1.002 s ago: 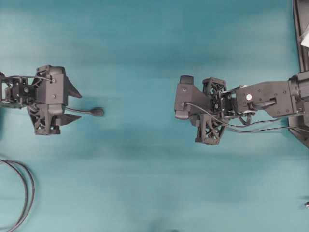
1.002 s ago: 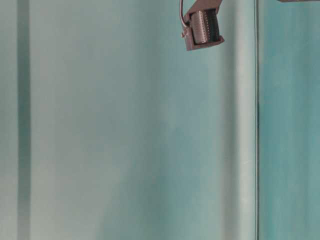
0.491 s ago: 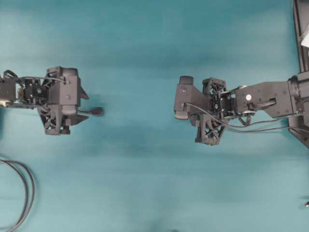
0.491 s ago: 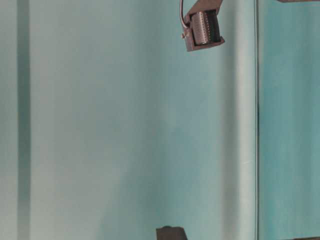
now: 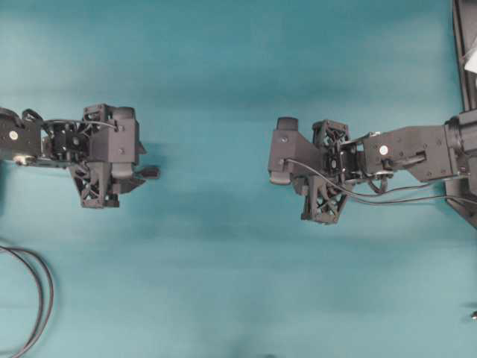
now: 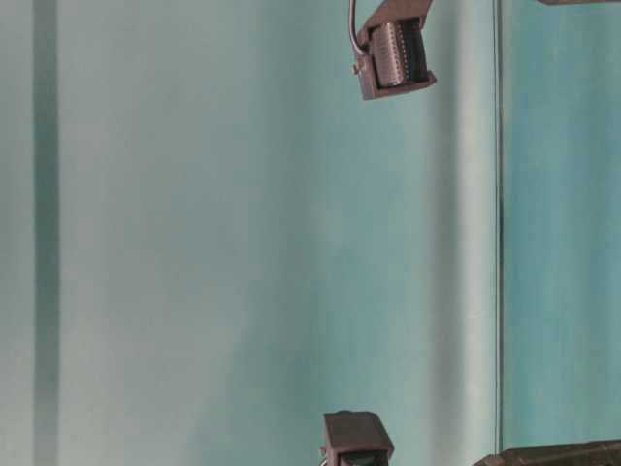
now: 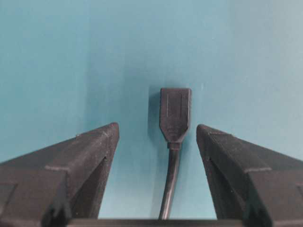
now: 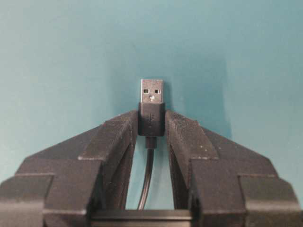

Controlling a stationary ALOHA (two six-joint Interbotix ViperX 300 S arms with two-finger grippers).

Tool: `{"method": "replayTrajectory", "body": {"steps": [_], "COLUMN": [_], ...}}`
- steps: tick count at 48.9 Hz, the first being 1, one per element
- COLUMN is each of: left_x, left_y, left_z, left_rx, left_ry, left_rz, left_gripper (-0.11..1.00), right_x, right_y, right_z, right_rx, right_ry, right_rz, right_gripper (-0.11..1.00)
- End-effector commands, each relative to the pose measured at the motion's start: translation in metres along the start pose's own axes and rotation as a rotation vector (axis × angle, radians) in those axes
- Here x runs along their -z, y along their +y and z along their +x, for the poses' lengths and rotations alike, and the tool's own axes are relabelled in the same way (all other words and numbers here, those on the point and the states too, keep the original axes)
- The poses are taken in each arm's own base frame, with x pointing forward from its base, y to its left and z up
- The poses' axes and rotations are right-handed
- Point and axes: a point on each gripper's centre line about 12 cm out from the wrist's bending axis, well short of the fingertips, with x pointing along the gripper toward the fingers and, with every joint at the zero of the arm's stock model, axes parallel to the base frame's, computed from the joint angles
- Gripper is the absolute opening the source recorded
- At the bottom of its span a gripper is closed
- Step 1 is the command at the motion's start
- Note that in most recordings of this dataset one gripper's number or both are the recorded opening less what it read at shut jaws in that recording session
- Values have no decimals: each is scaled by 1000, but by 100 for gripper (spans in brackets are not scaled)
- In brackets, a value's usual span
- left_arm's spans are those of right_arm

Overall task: Insert the USB using both arms.
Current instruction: 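Grasp the female USB socket with the left gripper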

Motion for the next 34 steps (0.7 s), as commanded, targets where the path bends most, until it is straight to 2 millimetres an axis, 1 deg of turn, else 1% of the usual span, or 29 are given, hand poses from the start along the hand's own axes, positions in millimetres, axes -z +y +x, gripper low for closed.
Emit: {"method": "replayTrajectory", "body": {"steps": [1,14,34], "left_x": [-9,-6,-8], "left_y": [1,-5,-9], "left_z": [-1,7,14], "left_rx": [-3,9,16], "left_ry": [-32,-19,-9], "left_rz": [-3,12,19], "left_gripper": [73,67,65], "right_x": [8,9,9], "right_y": [7,7,7], "right_z": [6,6,6], "right_rx": [-5,-5,-4], "right_ry": [31,32,32], "right_rz": [-20,-20,-23], "right_gripper": [26,26,26]}}
